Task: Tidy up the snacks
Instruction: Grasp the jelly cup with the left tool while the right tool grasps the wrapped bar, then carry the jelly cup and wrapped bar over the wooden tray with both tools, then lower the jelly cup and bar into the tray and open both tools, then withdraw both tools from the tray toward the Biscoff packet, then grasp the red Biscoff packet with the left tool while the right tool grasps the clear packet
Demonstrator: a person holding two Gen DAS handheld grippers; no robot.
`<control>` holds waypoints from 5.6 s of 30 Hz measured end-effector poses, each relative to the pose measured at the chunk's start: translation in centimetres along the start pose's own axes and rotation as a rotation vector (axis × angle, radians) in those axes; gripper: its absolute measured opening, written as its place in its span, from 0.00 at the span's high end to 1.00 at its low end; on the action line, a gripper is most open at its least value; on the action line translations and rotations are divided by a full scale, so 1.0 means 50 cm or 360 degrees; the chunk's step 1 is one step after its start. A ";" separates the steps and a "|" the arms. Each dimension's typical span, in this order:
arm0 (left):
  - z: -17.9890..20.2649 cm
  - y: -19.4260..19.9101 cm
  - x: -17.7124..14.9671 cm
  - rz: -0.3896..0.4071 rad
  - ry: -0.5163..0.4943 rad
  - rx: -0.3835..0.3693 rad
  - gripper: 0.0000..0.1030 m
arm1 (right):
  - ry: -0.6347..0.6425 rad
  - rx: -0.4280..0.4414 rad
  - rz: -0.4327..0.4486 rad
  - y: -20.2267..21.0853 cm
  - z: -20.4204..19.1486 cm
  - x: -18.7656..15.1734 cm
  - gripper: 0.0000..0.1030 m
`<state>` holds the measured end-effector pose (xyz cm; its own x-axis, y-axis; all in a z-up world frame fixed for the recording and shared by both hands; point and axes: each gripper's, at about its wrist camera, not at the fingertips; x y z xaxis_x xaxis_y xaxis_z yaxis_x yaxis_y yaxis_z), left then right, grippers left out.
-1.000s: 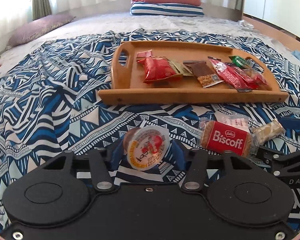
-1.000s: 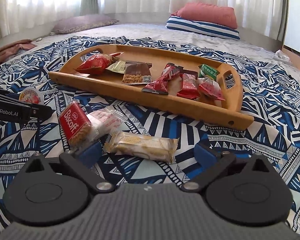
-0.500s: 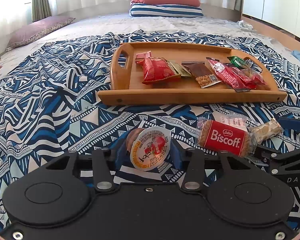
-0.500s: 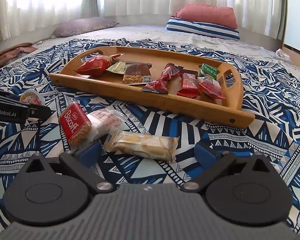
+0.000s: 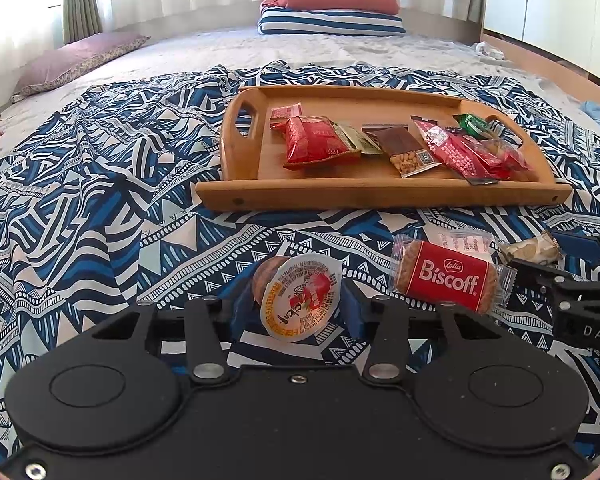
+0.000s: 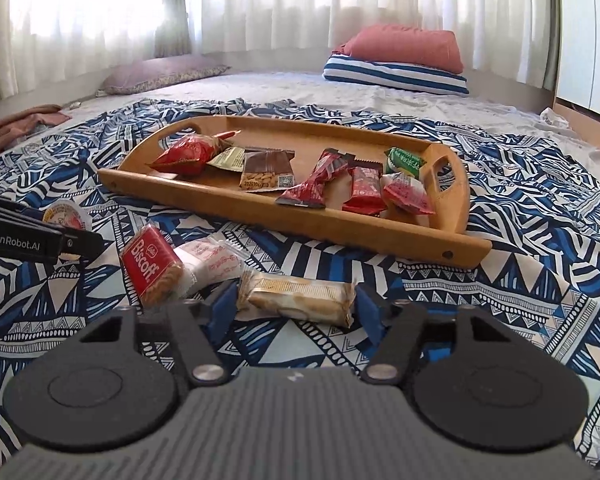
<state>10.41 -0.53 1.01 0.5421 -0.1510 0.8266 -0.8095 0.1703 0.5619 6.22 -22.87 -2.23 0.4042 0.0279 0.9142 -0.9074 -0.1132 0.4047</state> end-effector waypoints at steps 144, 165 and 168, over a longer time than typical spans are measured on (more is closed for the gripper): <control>0.092 -0.014 0.070 -0.0156 -0.0263 -0.0516 0.10 | 0.0238 0.0052 -0.0037 0.039 0.018 0.055 0.11; 0.077 -0.009 0.072 -0.0088 -0.0178 -0.0522 0.41 | 0.0326 0.0098 -0.0090 0.011 -0.016 0.044 0.11; 0.055 -0.010 0.082 -0.0079 -0.0139 -0.0462 0.41 | 0.0334 0.0134 -0.0094 0.000 -0.034 0.046 0.11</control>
<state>12.44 -3.94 4.03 0.5478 -0.2473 0.7993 -0.6773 0.4298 0.5971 6.92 -21.14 -0.11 0.4157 0.2417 0.8768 -0.8665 -0.1877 0.4626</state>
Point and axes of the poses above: each gripper's, at about its wrist camera, not at the fingertips, and y roughly against the way its jaws point, z to its right, x to its top, and after that the axes turned 9 degrees about z, right-handed
